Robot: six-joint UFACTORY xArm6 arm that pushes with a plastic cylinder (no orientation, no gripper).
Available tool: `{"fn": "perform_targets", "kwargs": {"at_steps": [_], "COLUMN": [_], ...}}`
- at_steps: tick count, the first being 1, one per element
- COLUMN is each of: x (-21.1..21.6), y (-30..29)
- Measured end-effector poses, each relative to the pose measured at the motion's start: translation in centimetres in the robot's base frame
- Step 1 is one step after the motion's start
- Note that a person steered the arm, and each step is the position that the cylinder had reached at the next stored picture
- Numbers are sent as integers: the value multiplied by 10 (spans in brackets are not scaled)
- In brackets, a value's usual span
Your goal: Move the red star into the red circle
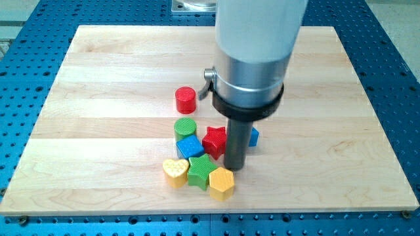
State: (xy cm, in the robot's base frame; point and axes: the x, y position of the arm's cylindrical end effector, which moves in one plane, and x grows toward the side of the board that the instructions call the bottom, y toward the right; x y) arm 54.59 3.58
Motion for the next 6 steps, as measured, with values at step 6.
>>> {"fn": "perform_targets", "kwargs": {"at_steps": [6], "x": [-127], "y": [-74]}}
